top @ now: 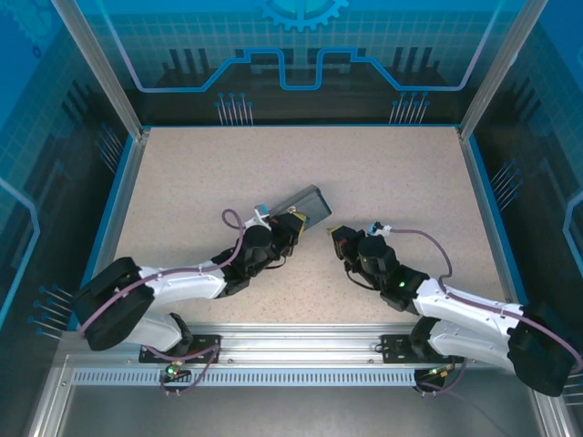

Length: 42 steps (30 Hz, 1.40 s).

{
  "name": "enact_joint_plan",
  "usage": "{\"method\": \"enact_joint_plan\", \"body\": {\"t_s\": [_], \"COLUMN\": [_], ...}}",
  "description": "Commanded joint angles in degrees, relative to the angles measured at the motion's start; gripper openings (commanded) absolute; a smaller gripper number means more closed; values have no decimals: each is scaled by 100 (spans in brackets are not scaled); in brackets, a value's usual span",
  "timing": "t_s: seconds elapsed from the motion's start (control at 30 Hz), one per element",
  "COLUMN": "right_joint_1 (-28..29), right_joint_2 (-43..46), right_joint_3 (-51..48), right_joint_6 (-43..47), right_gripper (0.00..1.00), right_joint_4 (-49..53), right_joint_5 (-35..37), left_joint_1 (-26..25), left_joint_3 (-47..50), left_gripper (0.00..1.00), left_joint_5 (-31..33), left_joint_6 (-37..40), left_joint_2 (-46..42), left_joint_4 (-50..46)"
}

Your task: Unlock the padlock with the key

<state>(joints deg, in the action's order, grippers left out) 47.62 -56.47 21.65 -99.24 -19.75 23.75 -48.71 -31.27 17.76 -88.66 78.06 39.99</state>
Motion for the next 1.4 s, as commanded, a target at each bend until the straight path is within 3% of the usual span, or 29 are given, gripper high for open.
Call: {"method": "enact_joint_plan", "body": {"t_s": [0.0,0.17,0.3,0.67,1.13,1.37], "right_joint_1": [-30,59,138,385,603,669], "right_joint_2": [181,397,651,55,-424,-562], "right_joint_3": [-208,-310,-189,272,167,105], "right_joint_6": [181,205,392,602,532,388], "right_gripper": [0,0,0,0,0,0], "right_joint_4": [-225,-416,-336,-743,-714,-743], "right_joint_5": [-40,-221,-258,-648,-396,-184], "left_joint_1": [-3,-65,-62,-69,-91,-167], "left_joint_3": [-9,-177,-94,396,787,740], "left_gripper": [0,0,0,0,0,0], "left_joint_5": [142,295,259,90,-10,129], "left_joint_6": [21,156,46,-65,-452,-475], "left_joint_2": [-730,-1593,-1853,-1461,-422,-300], "left_joint_4": [-442,-1724,-2028,-1252,411,572]}}
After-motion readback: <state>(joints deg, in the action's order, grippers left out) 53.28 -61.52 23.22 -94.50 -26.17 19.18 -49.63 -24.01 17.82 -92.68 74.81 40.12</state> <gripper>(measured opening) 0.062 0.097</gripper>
